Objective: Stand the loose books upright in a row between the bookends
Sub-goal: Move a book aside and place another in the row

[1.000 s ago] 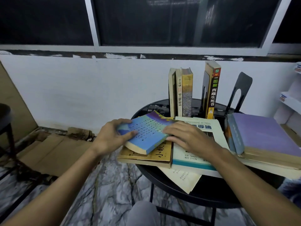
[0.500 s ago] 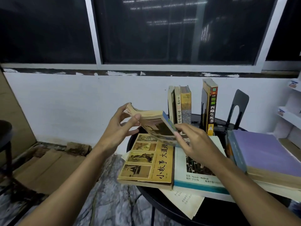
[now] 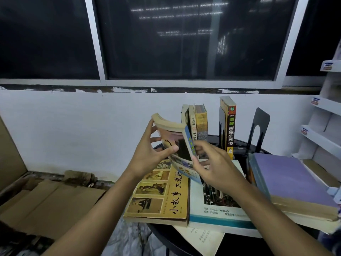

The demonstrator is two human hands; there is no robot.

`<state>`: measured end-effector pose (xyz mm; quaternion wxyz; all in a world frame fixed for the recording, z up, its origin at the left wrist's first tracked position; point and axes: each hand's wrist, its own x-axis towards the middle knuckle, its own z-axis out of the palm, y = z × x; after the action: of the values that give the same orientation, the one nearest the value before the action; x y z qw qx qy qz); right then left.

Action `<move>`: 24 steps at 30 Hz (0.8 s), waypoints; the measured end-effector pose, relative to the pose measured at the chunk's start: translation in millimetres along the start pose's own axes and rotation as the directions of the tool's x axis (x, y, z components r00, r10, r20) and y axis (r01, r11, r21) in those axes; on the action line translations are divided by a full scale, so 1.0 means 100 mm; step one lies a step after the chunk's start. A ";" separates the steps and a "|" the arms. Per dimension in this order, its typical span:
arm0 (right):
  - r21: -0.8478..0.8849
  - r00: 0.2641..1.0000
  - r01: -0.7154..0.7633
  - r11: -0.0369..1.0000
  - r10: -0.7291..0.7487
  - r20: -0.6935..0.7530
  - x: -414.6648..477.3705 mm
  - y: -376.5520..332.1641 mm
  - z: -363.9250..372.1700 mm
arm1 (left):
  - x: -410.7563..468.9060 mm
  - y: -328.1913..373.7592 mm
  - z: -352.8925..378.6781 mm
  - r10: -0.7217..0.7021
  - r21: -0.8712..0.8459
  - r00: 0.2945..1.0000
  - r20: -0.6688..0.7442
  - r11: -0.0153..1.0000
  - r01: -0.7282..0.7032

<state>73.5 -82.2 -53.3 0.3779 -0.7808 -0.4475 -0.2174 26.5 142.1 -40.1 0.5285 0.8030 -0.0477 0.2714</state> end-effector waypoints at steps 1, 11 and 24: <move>0.013 1.000 -0.016 1.000 0.016 0.007 0.02 -0.01 -0.01 | 0.01 -0.01 0.04 0.008 0.005 1.000 0.010 1.000 -0.008; 0.085 0.998 -0.049 0.995 0.053 -0.041 0.31 -0.15 -0.18 | -0.06 -0.07 0.39 0.022 0.067 0.996 0.088 0.997 -0.028; -0.084 0.981 -0.123 0.989 0.109 -0.159 0.50 -0.18 -0.27 | -0.11 -0.25 0.70 -0.007 0.011 0.992 0.128 1.000 0.005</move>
<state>83.4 -71.6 4.4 0.3865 -0.8033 -0.3599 -0.2754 53.3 89.6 -87.1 0.5208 0.8217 -0.0776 0.2180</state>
